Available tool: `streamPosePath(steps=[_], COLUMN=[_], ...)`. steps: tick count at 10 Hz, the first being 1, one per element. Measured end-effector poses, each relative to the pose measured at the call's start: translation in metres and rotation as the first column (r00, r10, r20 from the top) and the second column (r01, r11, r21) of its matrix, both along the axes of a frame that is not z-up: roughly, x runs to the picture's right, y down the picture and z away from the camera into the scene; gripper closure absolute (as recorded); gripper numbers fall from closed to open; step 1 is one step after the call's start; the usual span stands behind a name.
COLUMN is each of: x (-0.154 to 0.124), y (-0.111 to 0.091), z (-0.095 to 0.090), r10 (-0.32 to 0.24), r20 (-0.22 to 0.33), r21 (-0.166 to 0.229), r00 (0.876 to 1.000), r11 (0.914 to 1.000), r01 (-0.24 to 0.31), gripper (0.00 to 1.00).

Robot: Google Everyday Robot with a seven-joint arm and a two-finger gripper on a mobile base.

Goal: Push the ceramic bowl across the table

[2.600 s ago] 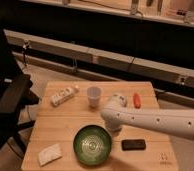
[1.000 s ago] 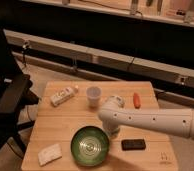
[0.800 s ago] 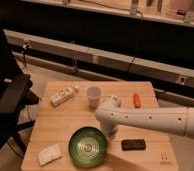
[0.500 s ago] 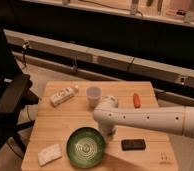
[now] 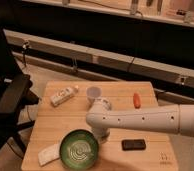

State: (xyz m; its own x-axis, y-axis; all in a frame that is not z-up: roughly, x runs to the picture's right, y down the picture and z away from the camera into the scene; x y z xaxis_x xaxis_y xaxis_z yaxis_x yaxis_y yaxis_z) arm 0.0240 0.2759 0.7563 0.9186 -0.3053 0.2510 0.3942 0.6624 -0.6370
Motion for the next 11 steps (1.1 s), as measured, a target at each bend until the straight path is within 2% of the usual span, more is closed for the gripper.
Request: streamPosePath(steps=[4,6,7,9,11], x=[-0.016,-0.022,-0.02,-0.016,-0.022], y=[-0.002,-0.003,-0.002,-0.003,-0.003], z=[-0.005,-0.006,-0.004,-0.003,-0.004], r10=[-0.036,-0.053,-0.044,-0.036,-0.057], r20=[0.041,0.056,0.046,0.035,0.051], r21=[0.011,0.018,0.015,0.016,0.017], r00=[0.998,0.997,0.998,0.999,0.997], r11=[0.9993,0.9985,0.999,0.9993,0.9983], r01=[0.036,0.052,0.043,0.035,0.056], gripper=[0.99,0.87,0.87,0.98,1.0])
